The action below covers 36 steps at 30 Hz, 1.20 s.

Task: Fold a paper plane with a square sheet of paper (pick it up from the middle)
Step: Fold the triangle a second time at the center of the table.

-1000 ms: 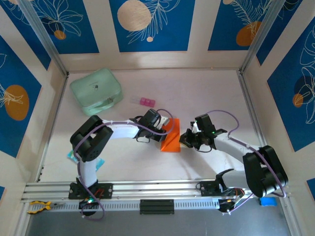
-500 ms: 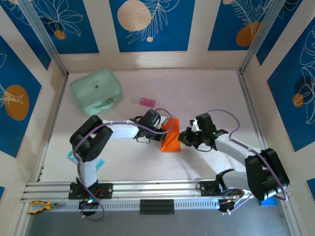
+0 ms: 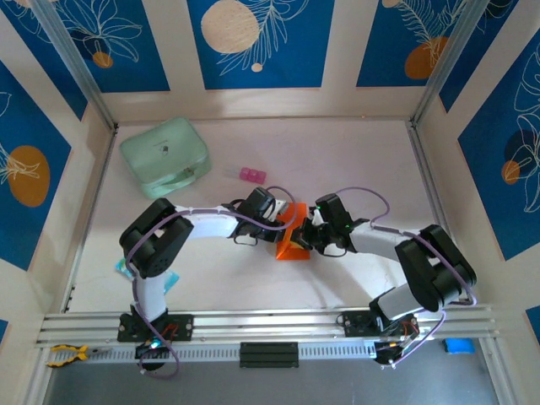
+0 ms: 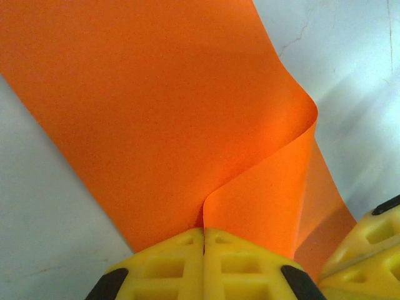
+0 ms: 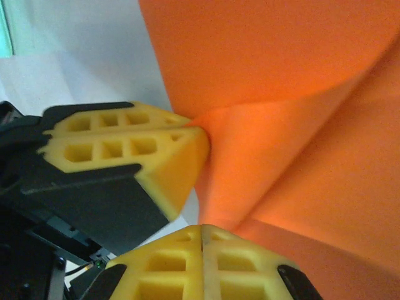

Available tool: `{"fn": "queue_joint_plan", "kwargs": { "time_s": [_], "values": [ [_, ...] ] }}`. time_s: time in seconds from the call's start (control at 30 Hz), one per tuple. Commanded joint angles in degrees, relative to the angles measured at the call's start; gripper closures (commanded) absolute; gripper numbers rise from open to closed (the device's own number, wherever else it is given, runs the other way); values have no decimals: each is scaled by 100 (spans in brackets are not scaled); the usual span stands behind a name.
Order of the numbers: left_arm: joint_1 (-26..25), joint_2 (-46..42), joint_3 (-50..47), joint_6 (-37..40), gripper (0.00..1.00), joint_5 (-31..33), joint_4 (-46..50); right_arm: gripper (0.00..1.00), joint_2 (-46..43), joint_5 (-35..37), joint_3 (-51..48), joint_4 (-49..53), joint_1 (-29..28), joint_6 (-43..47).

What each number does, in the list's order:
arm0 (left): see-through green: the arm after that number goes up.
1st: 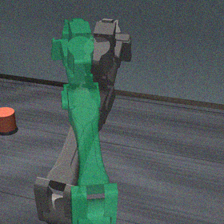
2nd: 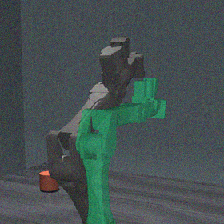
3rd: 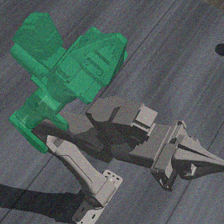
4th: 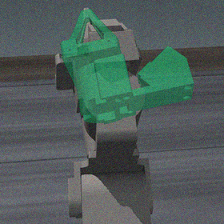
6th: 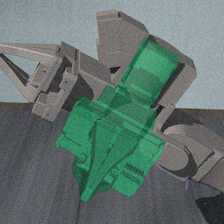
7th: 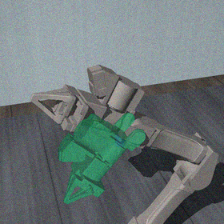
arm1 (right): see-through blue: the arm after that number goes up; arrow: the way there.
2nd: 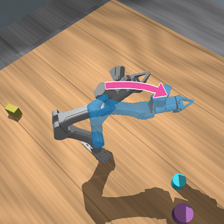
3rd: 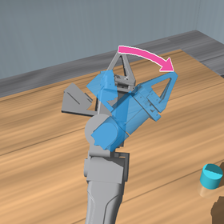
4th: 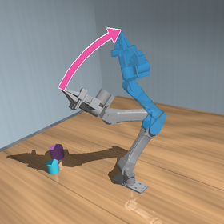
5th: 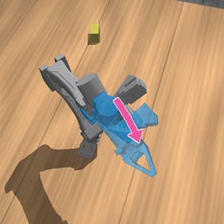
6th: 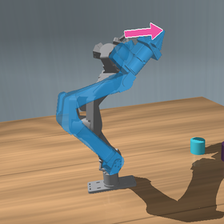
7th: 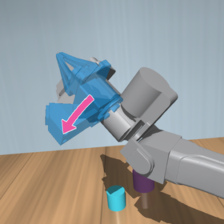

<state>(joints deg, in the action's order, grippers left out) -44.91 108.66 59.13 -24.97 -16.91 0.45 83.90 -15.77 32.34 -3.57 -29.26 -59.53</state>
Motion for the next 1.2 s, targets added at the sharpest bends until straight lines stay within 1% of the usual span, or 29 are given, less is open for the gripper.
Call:
{"fn": "queue_joint_plan", "kwargs": {
  "time_s": [0.0, 0.4, 0.83, 1.03, 1.17],
  "values": [
    [10, 50, -100, 178, 97, 190, 430, 100, 99, 39, 135, -225, -41, -134],
    [14, 76, -103, 238, 97, 161, 407, 100, 513, -106, 207, -416, -28, -149],
    [10, 76, -78, 283, 97, 161, 436, 100, 590, -222, 204, -538, 3, -208],
    [10, 87, -66, 300, 97, 162, 452, 100, 761, -85, 215, -208, 33, -168],
    [17, 94, -42, 335, 97, 153, 491, 100, 862, -94, 41, -252, 52, -233]
  ]
}}
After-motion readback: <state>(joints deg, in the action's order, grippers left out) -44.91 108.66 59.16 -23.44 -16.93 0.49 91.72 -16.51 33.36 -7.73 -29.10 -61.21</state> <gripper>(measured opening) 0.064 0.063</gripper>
